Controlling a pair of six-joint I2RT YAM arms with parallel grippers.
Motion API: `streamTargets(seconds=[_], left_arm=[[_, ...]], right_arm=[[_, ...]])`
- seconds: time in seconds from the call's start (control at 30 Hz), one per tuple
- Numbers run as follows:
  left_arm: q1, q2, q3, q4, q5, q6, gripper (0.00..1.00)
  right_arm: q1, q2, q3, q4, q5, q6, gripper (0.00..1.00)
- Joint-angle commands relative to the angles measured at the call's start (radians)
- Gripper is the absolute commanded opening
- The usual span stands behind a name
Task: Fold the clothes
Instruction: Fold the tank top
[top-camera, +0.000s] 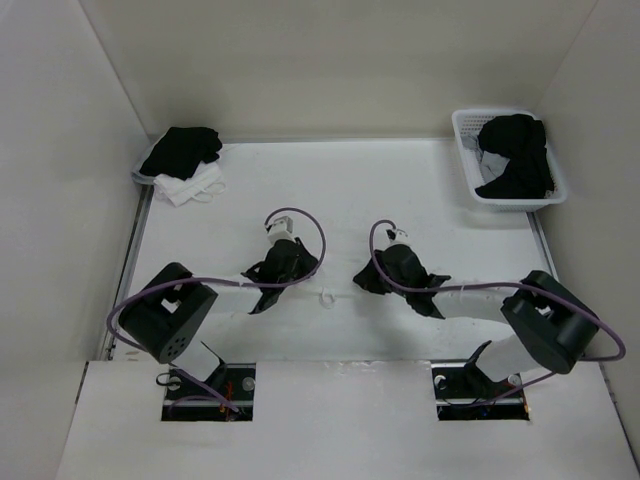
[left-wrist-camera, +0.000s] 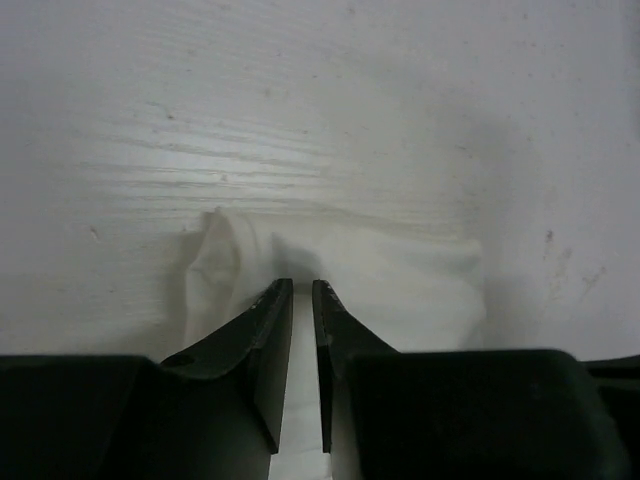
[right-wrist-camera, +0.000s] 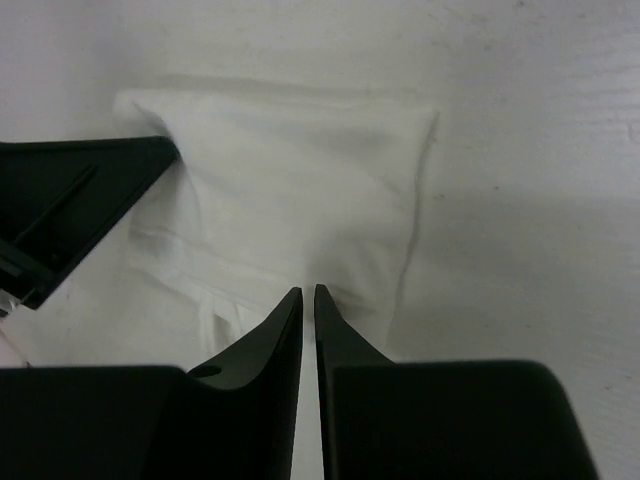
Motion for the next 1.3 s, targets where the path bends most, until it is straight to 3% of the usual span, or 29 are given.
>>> streamTargets(seconds=[0.0, 0.27, 0.47, 0.77, 0.97, 1.13, 1.27], left_arm=[[0.031, 0.016, -0.032, 0.124, 0.009, -0.003, 0.15], [0.041, -0.075, -0.082, 0.165, 0.011, -0.010, 0.27], [0.028, -0.315, -0.127, 0.122, -0.003, 0.013, 0.41], [0.088, -0.636, -0.159, -0.264, -0.096, 0.091, 0.50], [0.211, -0.762, -0.187, -0.516, -0.084, 0.088, 0.54], [0.297, -0.811, -0.207, -0.587, -0.034, 0.046, 0.55], [0.343, -0.796, -0.208, -0.584, -0.014, 0.042, 0.54]], right_arm=[[0.003, 0.017, -0.029, 0.022, 0.021, 0.023, 0.13], [0.011, 0.023, -0.052, 0.010, 0.021, 0.044, 0.17], [0.015, -0.136, -0.023, -0.059, 0.021, 0.003, 0.47], [-0.073, -0.374, 0.029, -0.133, 0.086, -0.149, 0.62], [-0.208, -0.462, -0.012, -0.021, 0.160, -0.184, 0.71], [-0.322, -0.457, -0.176, 0.172, 0.195, -0.142, 0.77], [-0.370, -0.428, -0.207, 0.205, 0.171, -0.105, 0.78]])
